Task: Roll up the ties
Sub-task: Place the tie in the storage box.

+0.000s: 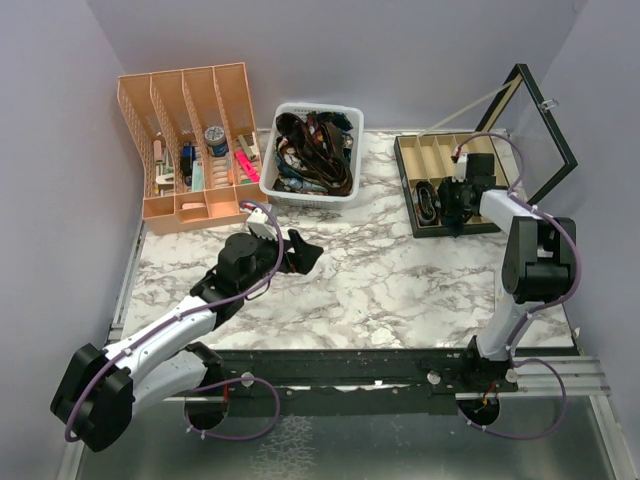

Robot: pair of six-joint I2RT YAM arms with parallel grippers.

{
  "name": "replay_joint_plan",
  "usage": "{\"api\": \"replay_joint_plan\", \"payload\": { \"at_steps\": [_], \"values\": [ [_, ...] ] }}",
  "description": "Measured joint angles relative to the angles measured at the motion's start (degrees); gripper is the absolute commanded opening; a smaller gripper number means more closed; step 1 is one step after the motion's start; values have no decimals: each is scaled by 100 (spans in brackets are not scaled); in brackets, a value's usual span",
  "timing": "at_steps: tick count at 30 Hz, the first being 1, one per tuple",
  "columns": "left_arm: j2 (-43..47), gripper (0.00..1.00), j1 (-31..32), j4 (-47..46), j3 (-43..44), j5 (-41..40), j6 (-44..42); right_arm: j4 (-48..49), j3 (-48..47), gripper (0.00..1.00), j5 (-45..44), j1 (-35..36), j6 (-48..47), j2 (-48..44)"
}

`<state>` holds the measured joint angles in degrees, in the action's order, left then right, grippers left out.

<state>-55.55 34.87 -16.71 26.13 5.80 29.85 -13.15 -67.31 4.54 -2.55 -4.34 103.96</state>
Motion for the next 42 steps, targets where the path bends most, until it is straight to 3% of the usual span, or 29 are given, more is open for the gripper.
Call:
{"api": "replay_joint_plan", "payload": {
  "at_steps": [9, 16, 25, 37, 42],
  "values": [
    [-15, 99, 0, -35, 0, 20, 0, -144, -380, 3, -304, 151, -50, 417],
    [-57, 99, 0, -37, 0, 22, 0, -151, -535, 11, -553, 175, 81, 592],
    [-114, 99, 0, -42, 0, 42, -2, -142, -520, 46, -623, 223, 269, 597],
    [-157, 99, 0, -42, 0, 105, -2, -444, -529, 61, -621, 256, 275, 286],
    [-157, 99, 0, -42, 2, 129, 0, -588, -575, 63, -623, 258, 271, 188]
  ]
}}
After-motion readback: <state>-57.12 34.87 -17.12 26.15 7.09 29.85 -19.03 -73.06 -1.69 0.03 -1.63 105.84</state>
